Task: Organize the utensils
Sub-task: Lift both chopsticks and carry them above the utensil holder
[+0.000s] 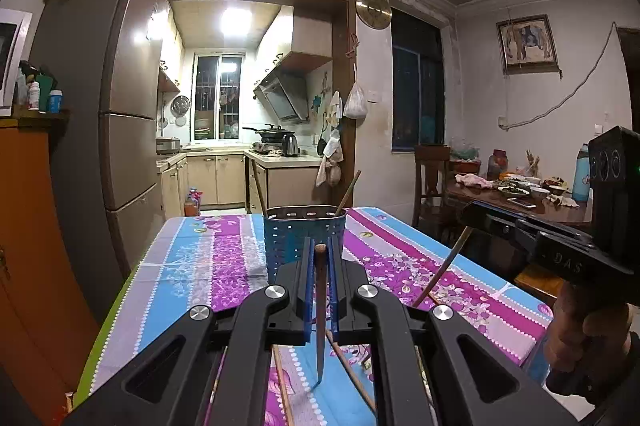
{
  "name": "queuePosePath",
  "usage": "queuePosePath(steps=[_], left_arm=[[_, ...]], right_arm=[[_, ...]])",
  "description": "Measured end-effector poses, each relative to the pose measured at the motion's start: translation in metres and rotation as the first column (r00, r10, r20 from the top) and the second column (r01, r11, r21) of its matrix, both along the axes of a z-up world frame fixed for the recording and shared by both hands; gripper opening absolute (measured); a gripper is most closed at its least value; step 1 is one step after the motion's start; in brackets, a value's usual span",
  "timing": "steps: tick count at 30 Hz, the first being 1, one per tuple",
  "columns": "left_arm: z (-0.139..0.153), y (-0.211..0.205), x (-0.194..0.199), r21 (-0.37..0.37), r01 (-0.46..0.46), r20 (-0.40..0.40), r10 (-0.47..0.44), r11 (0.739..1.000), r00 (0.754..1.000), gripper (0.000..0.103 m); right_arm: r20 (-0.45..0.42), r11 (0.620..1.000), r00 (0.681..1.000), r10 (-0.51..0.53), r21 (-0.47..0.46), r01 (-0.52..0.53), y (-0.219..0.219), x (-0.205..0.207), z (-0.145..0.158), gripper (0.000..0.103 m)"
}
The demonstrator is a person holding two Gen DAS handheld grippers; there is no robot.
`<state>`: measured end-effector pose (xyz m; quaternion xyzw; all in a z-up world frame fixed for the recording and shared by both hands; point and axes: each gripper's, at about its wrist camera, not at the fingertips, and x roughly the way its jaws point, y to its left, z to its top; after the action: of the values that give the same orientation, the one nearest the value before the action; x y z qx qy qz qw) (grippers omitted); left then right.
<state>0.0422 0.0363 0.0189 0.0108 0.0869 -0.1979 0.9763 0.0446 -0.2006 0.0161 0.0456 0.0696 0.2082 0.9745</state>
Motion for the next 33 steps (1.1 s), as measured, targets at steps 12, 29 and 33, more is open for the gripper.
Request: queuePosePath(steps=[12, 29, 33], left_arm=[[0.015, -0.001, 0.017, 0.006, 0.024, -0.021, -0.023, 1.000, 1.000, 0.008], [0.026, -0.001, 0.050, -0.005, 0.030, -0.122, -0.030, 1.000, 0.992, 0.008], [0.031, 0.000, 0.064, -0.021, 0.047, -0.138, -0.049, 0.999, 0.989, 0.008]], right_arm=[[-0.010, 0.999, 1.000, 0.020, 0.030, -0.020, -0.001, 0.010, 0.011, 0.005], [-0.058, 0.997, 0.996, 0.062, 0.053, -0.059, -0.004, 0.038, 0.022, 0.005], [-0.065, 0.996, 0.995, 0.072, 0.050, -0.069, -0.005, 0.048, 0.031, 0.005]])
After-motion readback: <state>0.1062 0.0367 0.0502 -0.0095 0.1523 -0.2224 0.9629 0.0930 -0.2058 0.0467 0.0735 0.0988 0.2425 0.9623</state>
